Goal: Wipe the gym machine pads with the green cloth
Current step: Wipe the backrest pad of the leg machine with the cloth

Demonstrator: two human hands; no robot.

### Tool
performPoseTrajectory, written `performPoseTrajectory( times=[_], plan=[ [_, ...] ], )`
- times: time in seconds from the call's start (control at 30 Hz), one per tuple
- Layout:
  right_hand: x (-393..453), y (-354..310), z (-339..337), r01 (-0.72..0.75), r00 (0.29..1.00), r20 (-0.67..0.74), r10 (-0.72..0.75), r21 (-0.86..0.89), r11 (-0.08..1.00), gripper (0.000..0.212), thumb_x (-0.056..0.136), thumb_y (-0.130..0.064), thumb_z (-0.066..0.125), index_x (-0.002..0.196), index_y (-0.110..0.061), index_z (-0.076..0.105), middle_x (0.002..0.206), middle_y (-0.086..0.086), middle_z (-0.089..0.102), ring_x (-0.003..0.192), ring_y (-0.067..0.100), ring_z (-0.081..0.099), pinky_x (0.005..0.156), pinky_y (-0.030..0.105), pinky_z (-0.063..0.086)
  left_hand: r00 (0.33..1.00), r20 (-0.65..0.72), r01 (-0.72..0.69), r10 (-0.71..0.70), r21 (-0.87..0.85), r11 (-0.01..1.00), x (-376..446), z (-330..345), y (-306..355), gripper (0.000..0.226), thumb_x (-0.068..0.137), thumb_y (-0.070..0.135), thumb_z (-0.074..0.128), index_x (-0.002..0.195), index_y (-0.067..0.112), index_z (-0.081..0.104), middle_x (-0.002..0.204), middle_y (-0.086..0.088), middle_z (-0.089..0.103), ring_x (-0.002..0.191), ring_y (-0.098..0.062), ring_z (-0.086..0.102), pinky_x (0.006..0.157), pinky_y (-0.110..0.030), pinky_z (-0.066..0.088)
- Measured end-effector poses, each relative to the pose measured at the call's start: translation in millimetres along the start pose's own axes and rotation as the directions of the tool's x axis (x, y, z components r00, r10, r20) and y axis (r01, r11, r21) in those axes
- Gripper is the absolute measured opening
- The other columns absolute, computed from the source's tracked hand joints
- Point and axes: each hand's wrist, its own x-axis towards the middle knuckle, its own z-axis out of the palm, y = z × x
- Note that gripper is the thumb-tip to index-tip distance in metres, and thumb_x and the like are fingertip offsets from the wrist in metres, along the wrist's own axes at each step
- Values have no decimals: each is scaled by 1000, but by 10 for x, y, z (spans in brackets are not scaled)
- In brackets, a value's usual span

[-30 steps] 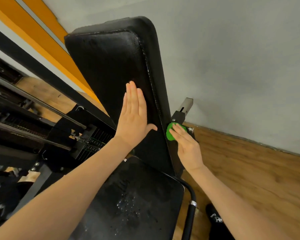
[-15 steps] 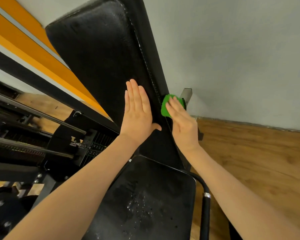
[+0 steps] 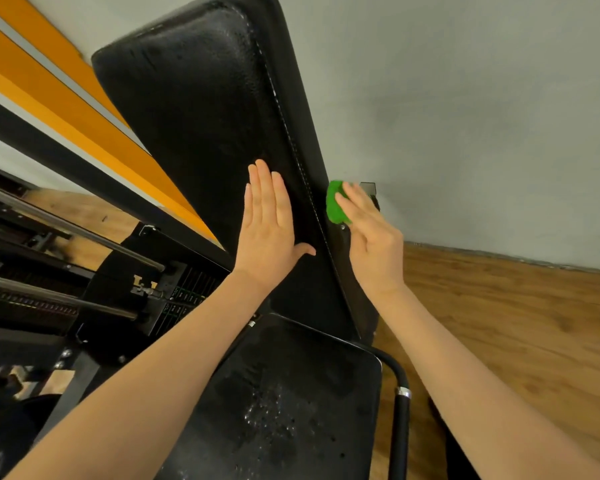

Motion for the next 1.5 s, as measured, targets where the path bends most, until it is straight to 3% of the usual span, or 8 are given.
performPoseTrajectory(
  times=[0.17,0.27,0.47,0.73,0.93,1.1,1.33,1.5],
  plan=[
    [-267,31,273,-51,999,2,51,18,999,36,87,0,52,124,1,53,131,11,49,125,23,45,110,25,30,998,28,-58,60,-48,997,-173,126,-30,127,55,38,91,144,-9,13,147,-39,14,140,-45,7,119,-39,-3],
    [-613,185,286,-165,984,73,163,21,986,51,80,16,59,126,-3,47,133,6,46,126,26,46,110,30,29,999,-7,-54,54,-75,996,-179,179,-14,125,57,42,89,143,-10,14,146,-36,11,138,-46,10,119,-38,-1],
    [-809,256,160,-252,947,201,250,-17,968,57,79,15,61,126,-8,42,132,5,48,124,25,46,101,52,39,999,-4,-39,39,-37,999,-173,216,-28,120,60,50,84,140,-11,19,141,-44,28,135,-46,14,109,-55,18],
    [-374,206,-227,-94,991,93,97,-35,995,44,86,12,52,128,-1,51,133,9,50,125,26,48,102,44,42,999,-25,-28,27,-75,997,-189,223,-17,123,57,45,89,142,-10,18,144,-41,22,137,-45,13,111,-54,20],
    [-37,241,-103,73,992,99,-73,5,997,39,92,-7,40,131,-7,41,135,4,42,129,22,41,109,32,30,1000,-27,-2,-2,-134,991,-211,229,80,131,53,48,90,144,-4,11,148,-28,2,141,-41,-2,119,-39,-6],
    [-89,436,152,202,969,127,-212,86,976,38,91,-9,38,129,-6,40,136,4,39,131,12,34,112,23,24,1000,6,-2,3,-62,998,-331,366,100,143,42,48,93,145,-2,8,150,-26,0,142,-31,-10,118,-39,-4],
    [-356,792,370,347,938,-30,-345,84,934,34,90,-3,42,124,-2,48,130,6,45,126,18,42,110,31,31,999,-25,23,-22,56,998,-460,566,192,145,45,55,87,145,-9,4,151,-38,3,141,-39,-5,115,-52,11],
    [-847,1138,446,374,928,-13,-374,65,925,35,90,-9,39,123,-4,50,130,5,48,126,17,44,112,28,27,1000,1,25,-25,77,997,-491,574,225,152,48,58,83,143,-7,-16,148,-23,-21,140,-36,-15,116,-48,6]
  ],
)
